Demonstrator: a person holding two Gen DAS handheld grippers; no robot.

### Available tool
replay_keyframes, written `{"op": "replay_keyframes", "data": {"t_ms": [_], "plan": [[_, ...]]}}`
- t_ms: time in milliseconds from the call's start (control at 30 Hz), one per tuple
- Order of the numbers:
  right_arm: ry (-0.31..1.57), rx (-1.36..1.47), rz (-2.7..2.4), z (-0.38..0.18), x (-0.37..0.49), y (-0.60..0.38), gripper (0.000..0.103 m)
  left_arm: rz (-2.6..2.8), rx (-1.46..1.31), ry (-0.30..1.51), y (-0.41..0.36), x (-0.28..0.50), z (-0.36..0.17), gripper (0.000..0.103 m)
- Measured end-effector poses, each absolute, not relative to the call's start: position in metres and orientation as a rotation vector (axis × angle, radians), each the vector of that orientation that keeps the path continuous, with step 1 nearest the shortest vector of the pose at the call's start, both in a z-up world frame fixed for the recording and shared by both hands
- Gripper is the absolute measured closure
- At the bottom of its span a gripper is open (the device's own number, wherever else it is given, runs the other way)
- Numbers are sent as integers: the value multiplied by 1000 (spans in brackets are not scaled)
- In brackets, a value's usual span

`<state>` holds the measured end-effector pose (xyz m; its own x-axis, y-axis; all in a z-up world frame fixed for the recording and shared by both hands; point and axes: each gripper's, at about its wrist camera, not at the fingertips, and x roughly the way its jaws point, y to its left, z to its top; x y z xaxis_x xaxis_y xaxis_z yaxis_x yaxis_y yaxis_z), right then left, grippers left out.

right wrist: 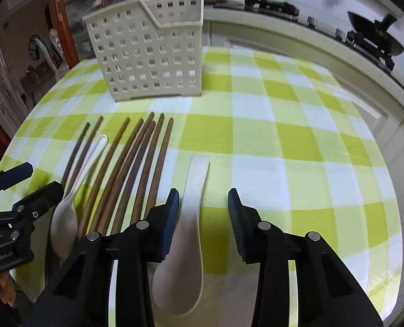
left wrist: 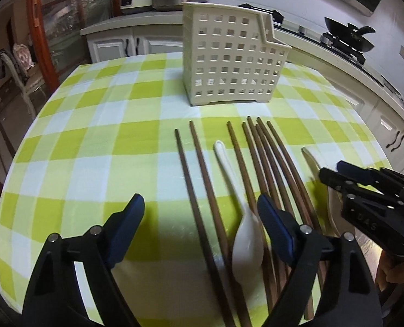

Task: Organize utensils
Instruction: 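Grasp a white spoon with the right tool while the left tool grasps the other white spoon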

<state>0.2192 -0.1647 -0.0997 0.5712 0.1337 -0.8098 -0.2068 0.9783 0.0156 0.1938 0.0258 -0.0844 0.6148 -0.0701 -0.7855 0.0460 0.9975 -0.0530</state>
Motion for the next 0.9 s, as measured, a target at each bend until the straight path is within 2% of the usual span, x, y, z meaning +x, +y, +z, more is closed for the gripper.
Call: {"op": "replay_keyframes", "data": {"t_ms": [200,367,533,633,700,867,900], "plan": [[968,-120,186,-105,230,-159,73,-93,-24,907,20,202,-83,21],[971,-120,204,-104,233,-154,73,-134,-32,926,16,209,-83,27],[1008,-66,242,-107,239,-156,74,-181,-43,957,10,217,-86,44],[1005,-58,252,-107,241,-158,75,-200,-44,974,4,221,-89,47],[996,-57,252,-107,242,-159,84,-198,-43,976,2,222,-90,48],[953,-39,263,-102,240,-165,85,-195,-55,990,0,231,-89,62],[942,-30,265,-100,239,-168,85,-192,-52,992,-1,233,-89,68]]}}
